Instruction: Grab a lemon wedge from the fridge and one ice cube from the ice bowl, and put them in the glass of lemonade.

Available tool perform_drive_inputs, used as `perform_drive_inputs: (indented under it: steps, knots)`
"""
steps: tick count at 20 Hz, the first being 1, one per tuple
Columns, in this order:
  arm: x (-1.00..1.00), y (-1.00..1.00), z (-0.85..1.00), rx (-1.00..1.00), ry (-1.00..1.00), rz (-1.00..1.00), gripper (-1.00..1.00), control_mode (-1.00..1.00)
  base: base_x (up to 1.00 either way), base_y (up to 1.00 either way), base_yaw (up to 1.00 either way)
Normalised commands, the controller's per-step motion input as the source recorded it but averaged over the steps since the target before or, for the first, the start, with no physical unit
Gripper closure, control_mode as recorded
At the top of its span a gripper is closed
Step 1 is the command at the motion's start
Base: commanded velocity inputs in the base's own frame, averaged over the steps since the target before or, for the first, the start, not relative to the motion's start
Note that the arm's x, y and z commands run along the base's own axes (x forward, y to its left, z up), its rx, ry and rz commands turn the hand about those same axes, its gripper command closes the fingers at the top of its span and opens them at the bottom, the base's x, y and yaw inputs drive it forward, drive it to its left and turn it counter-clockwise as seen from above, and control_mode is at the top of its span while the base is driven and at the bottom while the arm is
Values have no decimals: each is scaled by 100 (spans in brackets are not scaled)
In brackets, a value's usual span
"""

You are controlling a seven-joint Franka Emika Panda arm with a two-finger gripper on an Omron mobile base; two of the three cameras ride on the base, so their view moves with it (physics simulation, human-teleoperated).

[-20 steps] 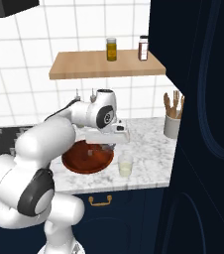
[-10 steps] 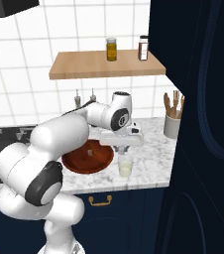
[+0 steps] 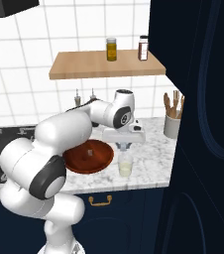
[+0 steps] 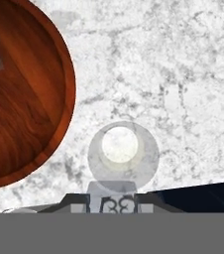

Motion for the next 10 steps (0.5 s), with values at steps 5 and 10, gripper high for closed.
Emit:
perform_drive_inputs:
  steps: [5, 10]
  knots:
    - [1, -8, 0, 0, -3, -1, 100, -100, 0, 0, 0]
    - [9, -13, -2, 0, 0, -2, 100, -100, 0, 0, 0]
